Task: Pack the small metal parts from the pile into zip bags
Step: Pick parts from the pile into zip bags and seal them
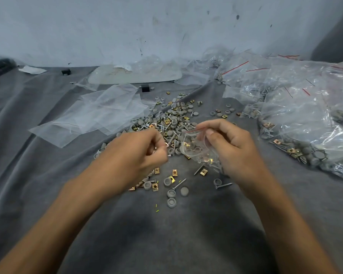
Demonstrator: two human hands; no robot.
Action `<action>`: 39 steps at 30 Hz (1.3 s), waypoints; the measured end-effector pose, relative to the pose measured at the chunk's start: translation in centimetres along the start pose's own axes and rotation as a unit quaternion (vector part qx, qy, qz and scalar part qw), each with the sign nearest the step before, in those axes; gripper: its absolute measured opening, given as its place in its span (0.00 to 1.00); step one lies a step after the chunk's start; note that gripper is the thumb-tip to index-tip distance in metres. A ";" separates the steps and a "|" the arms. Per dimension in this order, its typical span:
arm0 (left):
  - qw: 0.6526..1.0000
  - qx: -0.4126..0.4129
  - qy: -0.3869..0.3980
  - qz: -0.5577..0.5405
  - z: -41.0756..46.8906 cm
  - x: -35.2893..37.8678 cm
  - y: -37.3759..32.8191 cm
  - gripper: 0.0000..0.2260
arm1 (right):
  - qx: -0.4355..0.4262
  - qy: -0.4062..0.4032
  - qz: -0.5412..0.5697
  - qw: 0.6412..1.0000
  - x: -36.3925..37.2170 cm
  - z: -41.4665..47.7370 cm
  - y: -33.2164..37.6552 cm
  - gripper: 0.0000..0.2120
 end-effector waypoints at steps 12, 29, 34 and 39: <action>0.998 0.027 -0.047 0.003 0.3 1.9 -1.6 0.08 | 0.003 0.000 -0.012 1.000 0.0 -0.1 0.0 0.14; 0.985 0.025 0.046 0.166 -0.3 4.8 -1.2 0.06 | 0.002 -0.004 0.000 1.000 -0.3 -0.1 0.1 0.14; 0.998 -0.014 -0.011 0.059 0.2 1.3 -0.1 0.06 | 0.009 0.014 0.000 1.000 -0.2 -0.3 0.0 0.14; 0.997 0.026 -0.031 0.073 -0.2 1.0 -1.8 0.07 | 0.006 0.048 -0.003 0.999 0.5 -0.4 0.3 0.13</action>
Point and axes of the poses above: each hand's wrist, its own z-axis towards the middle knuckle, its own x-axis out of the palm, y = z × x, the point moved 2 cm from there along z, towards the middle knuckle, and after that the axes turned 15 degrees about z, right-handed, at the moved point
